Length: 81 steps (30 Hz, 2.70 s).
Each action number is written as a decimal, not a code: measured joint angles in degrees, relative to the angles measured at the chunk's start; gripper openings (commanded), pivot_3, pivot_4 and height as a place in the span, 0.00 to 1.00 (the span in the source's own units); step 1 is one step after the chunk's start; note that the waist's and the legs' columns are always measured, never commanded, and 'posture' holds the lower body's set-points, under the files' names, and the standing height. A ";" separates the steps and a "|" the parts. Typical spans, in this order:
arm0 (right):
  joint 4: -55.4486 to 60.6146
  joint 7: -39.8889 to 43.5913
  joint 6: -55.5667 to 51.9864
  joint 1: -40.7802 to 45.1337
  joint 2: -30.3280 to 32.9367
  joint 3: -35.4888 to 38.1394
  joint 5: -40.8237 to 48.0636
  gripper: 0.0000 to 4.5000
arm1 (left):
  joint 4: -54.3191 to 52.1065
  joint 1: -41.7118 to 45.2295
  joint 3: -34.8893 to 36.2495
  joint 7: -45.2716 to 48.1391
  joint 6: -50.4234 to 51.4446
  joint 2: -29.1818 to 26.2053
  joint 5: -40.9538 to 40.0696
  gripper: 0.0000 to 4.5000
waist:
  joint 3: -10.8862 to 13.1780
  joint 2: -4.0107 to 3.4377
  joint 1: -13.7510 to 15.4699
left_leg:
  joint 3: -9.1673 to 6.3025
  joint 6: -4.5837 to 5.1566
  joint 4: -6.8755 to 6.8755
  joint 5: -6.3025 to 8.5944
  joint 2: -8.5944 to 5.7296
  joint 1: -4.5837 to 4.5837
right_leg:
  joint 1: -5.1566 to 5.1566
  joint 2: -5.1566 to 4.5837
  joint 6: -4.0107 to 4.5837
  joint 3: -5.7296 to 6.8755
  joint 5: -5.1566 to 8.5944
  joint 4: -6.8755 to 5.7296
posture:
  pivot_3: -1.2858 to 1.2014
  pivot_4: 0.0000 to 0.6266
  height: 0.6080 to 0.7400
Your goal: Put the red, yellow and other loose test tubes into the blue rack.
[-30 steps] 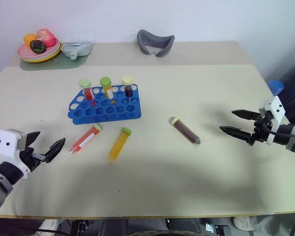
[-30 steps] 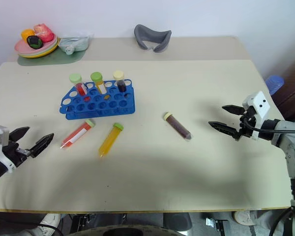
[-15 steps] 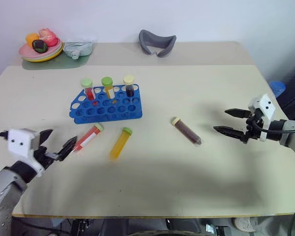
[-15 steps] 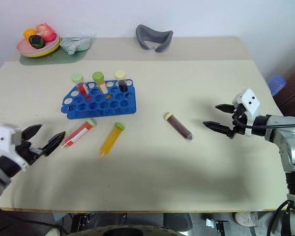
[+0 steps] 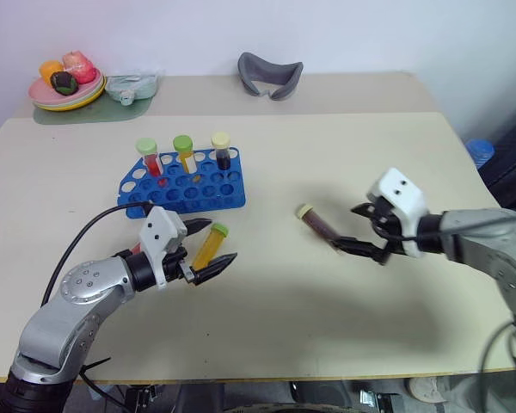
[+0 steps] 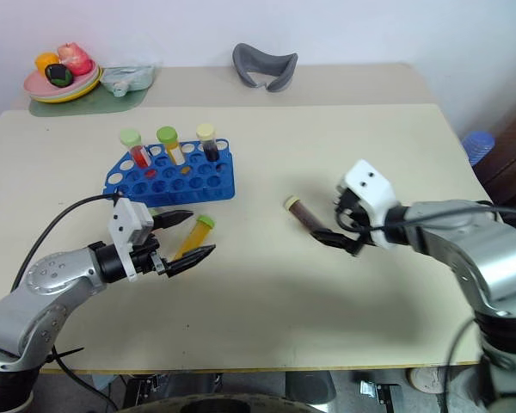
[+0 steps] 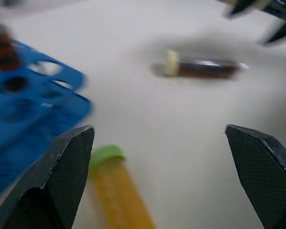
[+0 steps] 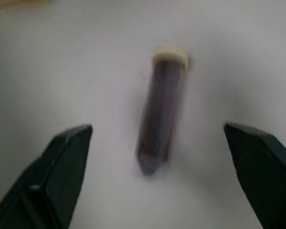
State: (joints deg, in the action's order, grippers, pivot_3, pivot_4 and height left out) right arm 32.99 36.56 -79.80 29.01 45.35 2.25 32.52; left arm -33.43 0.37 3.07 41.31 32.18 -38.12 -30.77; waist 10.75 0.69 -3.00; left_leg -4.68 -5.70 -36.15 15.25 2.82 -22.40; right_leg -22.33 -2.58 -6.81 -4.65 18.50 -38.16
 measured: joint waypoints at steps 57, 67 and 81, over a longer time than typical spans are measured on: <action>-33.64 -51.62 -12.23 29.30 -11.66 -28.34 29.89 0.20 | 5.70 -9.42 -1.93 4.61 -14.03 1.63 6.58 1.00 | -0.05 -0.03 0.44 | -0.02 0.08 0.03 0.04 -0.02 -0.21 | -0.21 -0.05 0.00 0.05 0.01 0.02 | 0.52 0.24 1.00; -14.14 -28.16 29.13 17.89 -20.61 -16.23 13.57 0.20 | 10.88 -8.46 8.84 1.06 -13.96 3.46 3.77 1.00 | -0.02 -0.08 0.40 | -0.06 0.06 -0.07 0.02 0.01 -0.90 | -0.89 -0.04 -0.02 0.10 -0.01 -0.12 | 0.52 0.24 1.00; -42.54 -22.93 72.63 12.65 -46.42 -20.35 -15.68 0.20 | 11.78 -5.35 9.42 -7.10 -16.98 11.60 5.25 1.00 | -0.02 -0.08 -0.46 | -0.07 -0.19 -0.03 -0.11 0.01 -0.87 | -0.93 -0.05 -0.01 0.11 -0.01 -0.27 | 0.52 0.24 1.00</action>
State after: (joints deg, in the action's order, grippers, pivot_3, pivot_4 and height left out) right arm -9.55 13.63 -7.17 41.66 -1.08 -18.10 16.84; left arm -21.65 -4.98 12.49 34.21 15.19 -26.52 -25.53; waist 10.73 0.61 -3.47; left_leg -4.75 -5.89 -36.18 15.13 2.82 -23.26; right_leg -23.26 -2.63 -6.82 -4.55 18.49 -38.43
